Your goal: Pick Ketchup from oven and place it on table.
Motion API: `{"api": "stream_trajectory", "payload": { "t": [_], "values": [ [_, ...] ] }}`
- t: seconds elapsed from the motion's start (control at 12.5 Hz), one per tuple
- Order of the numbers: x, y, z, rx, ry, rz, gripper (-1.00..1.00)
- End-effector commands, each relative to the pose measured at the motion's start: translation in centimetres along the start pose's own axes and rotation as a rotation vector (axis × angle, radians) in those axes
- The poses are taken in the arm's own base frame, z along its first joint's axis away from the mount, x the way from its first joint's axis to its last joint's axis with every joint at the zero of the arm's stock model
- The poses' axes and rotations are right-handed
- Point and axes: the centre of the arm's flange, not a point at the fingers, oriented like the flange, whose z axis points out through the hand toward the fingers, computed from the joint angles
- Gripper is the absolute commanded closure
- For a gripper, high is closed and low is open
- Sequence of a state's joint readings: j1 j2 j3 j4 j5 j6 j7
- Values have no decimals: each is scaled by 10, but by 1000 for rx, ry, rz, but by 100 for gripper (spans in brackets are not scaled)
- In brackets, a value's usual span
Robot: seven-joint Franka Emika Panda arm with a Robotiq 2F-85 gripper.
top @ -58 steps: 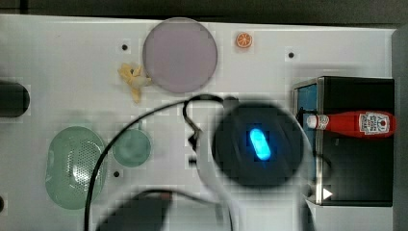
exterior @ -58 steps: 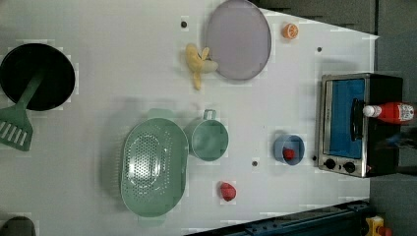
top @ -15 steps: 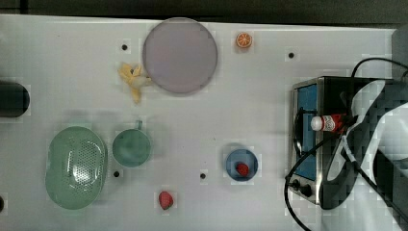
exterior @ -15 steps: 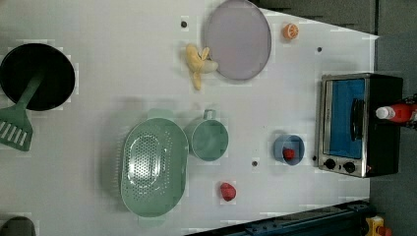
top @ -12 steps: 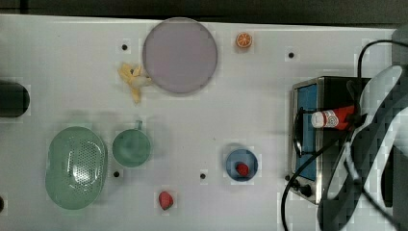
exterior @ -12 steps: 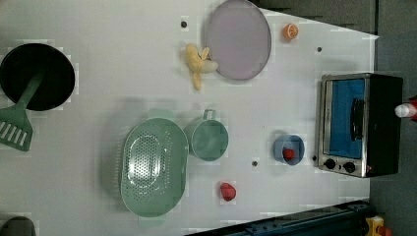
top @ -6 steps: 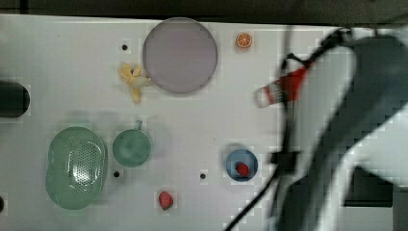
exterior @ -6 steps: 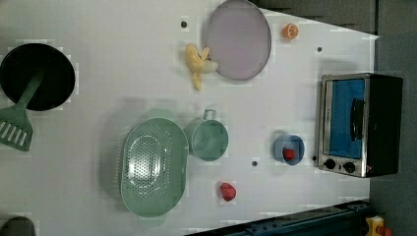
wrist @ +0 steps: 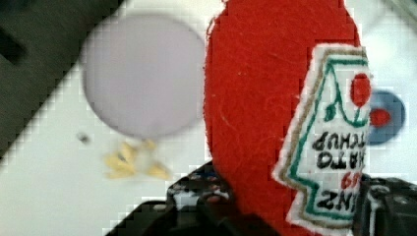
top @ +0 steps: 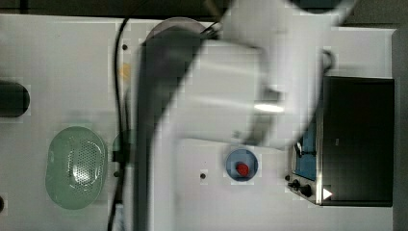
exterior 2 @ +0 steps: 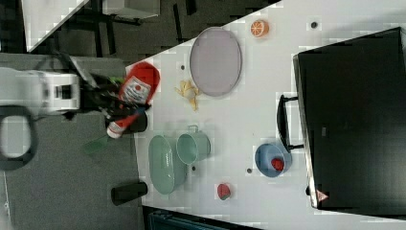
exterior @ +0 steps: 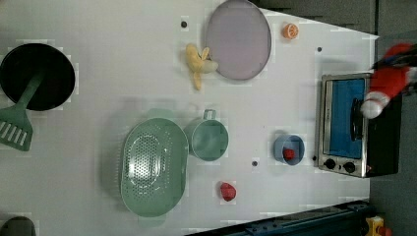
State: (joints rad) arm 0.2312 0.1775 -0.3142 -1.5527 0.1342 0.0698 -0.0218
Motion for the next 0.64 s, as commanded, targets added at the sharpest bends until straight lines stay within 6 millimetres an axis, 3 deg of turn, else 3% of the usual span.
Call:
{"api": "stream_trajectory", "payload": {
  "t": [0.08, 0.48, 0.64],
  "values": [
    [3, 5, 84, -144, -27, 17, -26],
    [-4, 32, 217, -161, -25, 27, -27],
    [-8, 40, 261, -139, 13, 24, -26]
  ]
}}
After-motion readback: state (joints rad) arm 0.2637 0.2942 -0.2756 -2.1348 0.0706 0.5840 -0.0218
